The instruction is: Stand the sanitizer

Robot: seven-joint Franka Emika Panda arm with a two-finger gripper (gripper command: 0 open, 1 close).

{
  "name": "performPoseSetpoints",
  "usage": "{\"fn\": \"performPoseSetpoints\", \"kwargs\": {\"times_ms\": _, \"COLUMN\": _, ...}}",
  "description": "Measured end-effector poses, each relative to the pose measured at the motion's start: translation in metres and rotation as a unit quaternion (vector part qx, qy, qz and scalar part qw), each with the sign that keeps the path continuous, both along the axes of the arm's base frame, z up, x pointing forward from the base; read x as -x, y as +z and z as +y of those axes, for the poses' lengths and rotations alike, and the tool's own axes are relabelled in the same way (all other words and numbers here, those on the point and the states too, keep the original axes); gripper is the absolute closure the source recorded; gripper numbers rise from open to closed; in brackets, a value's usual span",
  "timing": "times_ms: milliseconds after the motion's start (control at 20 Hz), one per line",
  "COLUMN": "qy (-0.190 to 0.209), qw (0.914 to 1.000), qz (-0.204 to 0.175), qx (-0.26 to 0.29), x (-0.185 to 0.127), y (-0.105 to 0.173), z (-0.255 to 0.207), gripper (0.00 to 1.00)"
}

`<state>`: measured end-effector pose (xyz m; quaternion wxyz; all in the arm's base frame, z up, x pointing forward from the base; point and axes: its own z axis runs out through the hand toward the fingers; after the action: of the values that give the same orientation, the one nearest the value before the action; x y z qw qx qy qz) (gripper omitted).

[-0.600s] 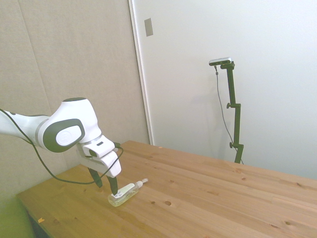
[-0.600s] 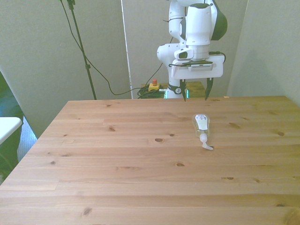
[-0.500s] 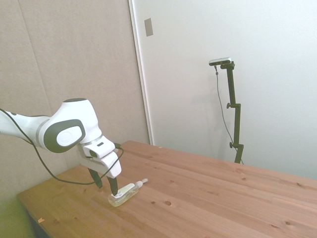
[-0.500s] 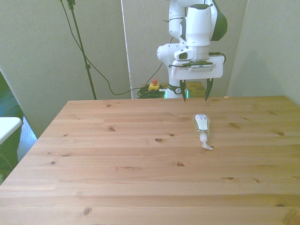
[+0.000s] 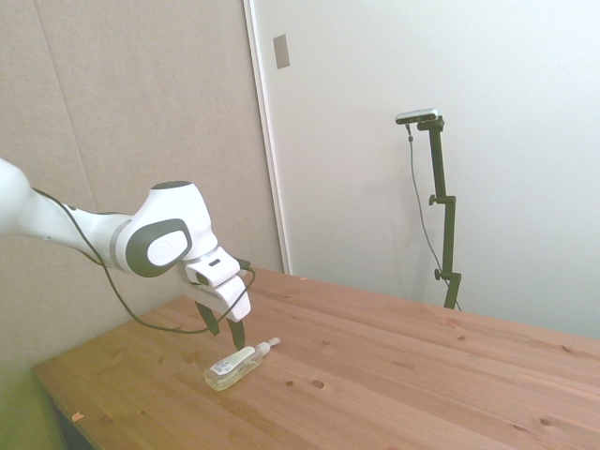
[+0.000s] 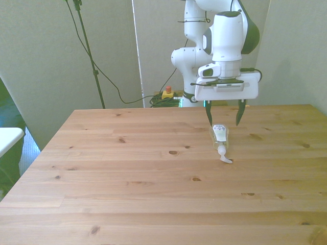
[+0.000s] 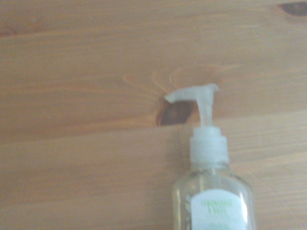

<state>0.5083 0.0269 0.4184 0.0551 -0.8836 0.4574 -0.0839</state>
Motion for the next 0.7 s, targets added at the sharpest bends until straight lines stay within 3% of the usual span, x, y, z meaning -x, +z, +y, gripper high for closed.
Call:
{"fn": "performPoseSetpoints", "kwargs": {"times_ms": 300, "qy": -0.035, "qw": 0.9991, "qz": -0.007, "qx": 0.023, "x": -0.047, "y": -0.008, "z": -0.002, "gripper": 0.0}}
{"fn": "performPoseSetpoints", "kwargs": {"times_ms": 700, "qy": -0.047, "qw": 0.9984, "qz": 0.012, "qx": 0.03, "x": -0.078, "y": -0.04, "z": -0.01, "gripper": 0.0}}
